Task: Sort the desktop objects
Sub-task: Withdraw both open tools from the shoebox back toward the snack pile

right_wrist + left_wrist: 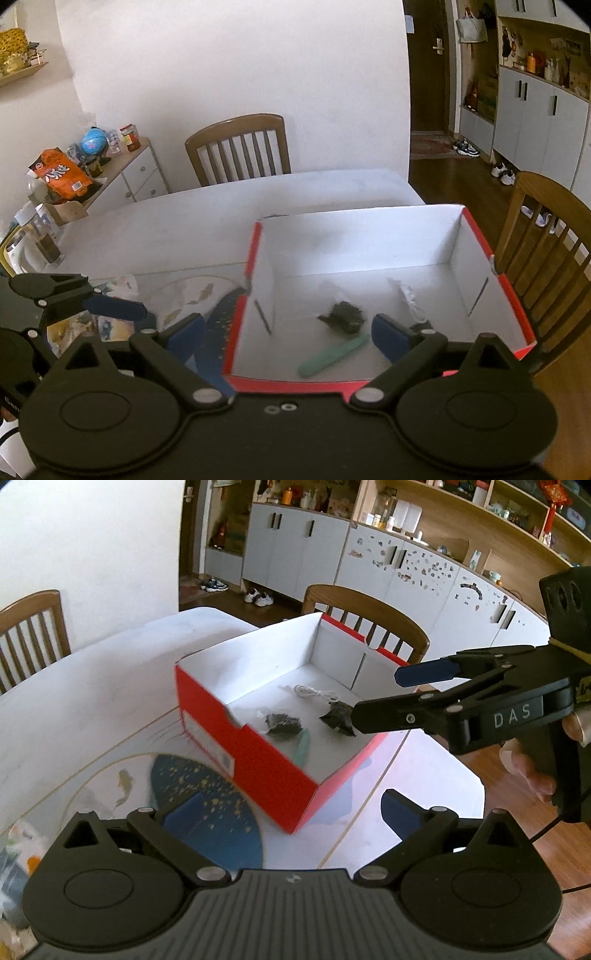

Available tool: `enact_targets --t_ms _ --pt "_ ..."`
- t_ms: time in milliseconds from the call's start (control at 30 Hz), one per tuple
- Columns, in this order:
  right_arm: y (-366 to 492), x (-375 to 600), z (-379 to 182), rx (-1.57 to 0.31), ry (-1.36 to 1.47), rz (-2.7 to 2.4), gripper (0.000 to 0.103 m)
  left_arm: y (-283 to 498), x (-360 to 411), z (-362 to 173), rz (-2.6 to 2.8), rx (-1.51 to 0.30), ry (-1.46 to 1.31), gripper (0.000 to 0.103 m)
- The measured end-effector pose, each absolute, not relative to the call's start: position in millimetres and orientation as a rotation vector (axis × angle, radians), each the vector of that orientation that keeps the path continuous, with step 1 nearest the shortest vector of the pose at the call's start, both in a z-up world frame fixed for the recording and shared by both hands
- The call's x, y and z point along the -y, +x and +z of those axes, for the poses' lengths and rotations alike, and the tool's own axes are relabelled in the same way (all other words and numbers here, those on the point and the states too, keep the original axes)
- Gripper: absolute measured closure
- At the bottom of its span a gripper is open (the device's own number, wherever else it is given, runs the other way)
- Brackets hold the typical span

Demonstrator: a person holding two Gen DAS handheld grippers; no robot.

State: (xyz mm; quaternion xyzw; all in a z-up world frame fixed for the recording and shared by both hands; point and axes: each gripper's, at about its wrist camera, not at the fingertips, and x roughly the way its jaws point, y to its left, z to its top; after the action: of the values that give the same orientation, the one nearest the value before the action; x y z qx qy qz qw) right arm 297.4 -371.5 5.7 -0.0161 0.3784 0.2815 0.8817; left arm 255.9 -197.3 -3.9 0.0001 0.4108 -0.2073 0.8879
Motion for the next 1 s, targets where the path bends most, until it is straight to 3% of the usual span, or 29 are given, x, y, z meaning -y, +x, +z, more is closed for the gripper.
enact_targets --t_ms 1000 --pt "235.7 238.6 -10.6 -0.799 -0.083 0.747 0.005 137.3 48.4 -23.1 -0.102 -0.737 -0.097 0.0"
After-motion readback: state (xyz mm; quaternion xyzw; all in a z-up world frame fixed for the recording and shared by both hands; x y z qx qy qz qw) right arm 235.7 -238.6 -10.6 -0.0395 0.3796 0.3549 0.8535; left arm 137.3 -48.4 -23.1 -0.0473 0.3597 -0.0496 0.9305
